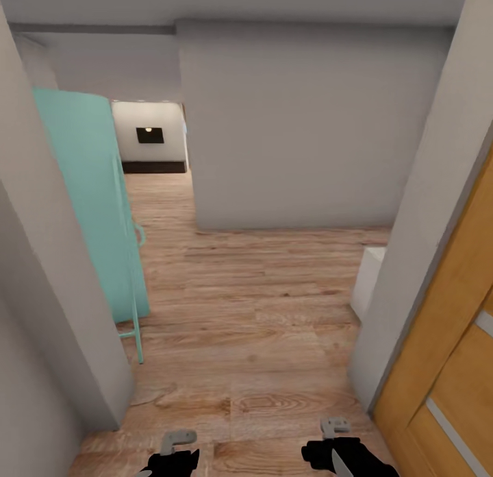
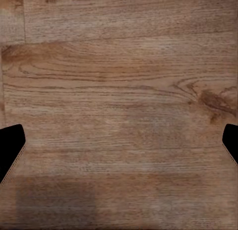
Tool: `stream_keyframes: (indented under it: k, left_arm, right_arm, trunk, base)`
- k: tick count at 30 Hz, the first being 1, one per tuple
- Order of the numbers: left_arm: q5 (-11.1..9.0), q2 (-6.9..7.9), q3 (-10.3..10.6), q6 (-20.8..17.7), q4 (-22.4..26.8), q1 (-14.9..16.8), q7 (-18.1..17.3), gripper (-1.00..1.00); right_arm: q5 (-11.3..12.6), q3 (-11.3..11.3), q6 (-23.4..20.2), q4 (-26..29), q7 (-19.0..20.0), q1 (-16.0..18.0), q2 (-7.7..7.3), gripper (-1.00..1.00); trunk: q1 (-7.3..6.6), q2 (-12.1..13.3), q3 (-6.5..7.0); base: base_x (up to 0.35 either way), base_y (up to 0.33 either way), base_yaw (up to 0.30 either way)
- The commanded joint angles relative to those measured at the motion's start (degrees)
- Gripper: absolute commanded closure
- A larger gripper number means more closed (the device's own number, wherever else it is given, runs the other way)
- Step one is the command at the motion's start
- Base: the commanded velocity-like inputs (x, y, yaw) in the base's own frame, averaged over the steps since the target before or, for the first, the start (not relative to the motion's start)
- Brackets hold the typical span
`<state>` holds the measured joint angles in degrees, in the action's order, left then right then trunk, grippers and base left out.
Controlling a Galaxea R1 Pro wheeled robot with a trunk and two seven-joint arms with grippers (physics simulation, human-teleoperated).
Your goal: Move the two storage containers from the living room to the garage. In the garage, place one container on the floor and stack the other container on top of it (either order is fine).
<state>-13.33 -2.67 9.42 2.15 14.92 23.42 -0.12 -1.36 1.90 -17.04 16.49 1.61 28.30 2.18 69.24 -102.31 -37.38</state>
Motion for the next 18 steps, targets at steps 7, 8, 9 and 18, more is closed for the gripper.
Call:
stream_keyframes:
  k: [7, 8, 9, 18]
  left_arm:
    - [-0.6, 0.03, 0.4, 0.2, -0.1, 0.0, 0.0, -1.00]
    - [-0.6, 0.03, 0.4, 0.2, -0.1, 0.0, 0.0, -1.00]
    - [-0.6, 0.03, 0.4, 0.2, -0.1, 0.0, 0.0, -1.00]
    - [-0.6, 0.03, 0.4, 0.2, -0.1, 0.0, 0.0, -1.00]
  right_arm:
    - [-0.2, 0.2, -0.3, 0.1, 0.2, 0.0, 0.02, -1.00]
    - [-0.2, 0.2, -0.3, 0.1, 0.2, 0.0, 0.02, -1.00]
    - [-0.2, 0.2, -0.3, 0.1, 0.2, 0.0, 0.00, -1.00]
    - [-0.2, 0.2, -0.4, 0.1, 0.2, 0.0, -0.06, -1.00]
  trunk:
    - [0.03, 0.0, -0.06]
    - [0.03, 0.0, -0.06]
    - [0.03, 0.0, -0.06]
    - [0.03, 0.0, -0.06]
  base:
    - [0.344, 0.000, 0.000]
    - [0.344, 0.000, 0.000]
    - [0.344, 0.000, 0.000]
    - [0.344, 0.000, 0.000]
